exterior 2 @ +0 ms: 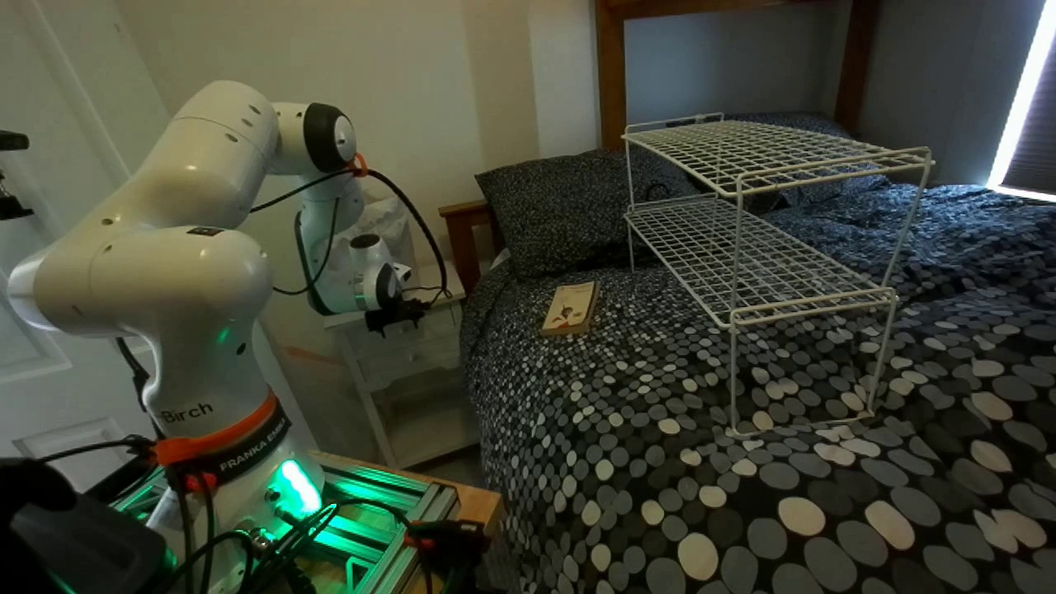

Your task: Pull the drawer

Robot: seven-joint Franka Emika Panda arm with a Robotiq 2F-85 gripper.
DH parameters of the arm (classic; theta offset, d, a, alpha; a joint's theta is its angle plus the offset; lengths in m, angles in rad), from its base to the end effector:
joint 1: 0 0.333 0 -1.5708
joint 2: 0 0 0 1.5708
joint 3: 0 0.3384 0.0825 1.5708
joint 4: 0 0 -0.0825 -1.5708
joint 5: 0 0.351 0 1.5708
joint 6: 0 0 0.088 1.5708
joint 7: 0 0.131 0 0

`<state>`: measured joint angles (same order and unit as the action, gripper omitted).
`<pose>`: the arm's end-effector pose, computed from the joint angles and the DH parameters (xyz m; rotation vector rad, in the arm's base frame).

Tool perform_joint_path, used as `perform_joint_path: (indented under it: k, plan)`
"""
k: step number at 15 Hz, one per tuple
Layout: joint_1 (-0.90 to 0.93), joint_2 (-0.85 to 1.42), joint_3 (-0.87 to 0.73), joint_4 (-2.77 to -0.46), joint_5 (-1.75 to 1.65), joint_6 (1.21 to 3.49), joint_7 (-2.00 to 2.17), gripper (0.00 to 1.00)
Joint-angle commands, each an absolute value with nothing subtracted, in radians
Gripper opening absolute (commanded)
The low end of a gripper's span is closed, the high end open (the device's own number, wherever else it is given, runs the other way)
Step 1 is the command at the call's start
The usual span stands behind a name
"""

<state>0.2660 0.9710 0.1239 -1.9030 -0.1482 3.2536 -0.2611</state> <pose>0.5789 0.2485 0.0551 -2.7870 -1.0617 -0.5831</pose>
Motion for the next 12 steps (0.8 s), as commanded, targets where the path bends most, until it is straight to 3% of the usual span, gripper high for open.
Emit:
perform_joint_path:
  k: [1,5,6,7,8,9,12]
  plan:
    - [0.257,1.025,0.143,-1.834,-0.177,3.252,-0.238,1.0]
    - [0.26,1.054,0.144,-1.794,-0.174,3.241,-0.234,1.0]
    - [0.26,1.06,0.144,-1.786,-0.173,3.24,-0.234,0.94]
    - [0.258,1.066,0.145,-1.781,-0.173,3.238,-0.233,0.77]
    - [0.257,1.07,0.146,-1.776,-0.173,3.236,-0.232,0.7]
    - [0.257,1.075,0.146,-1.771,-0.174,3.235,-0.232,0.69]
    - [0.257,1.087,0.148,-1.759,-0.176,3.243,-0.233,0.46]
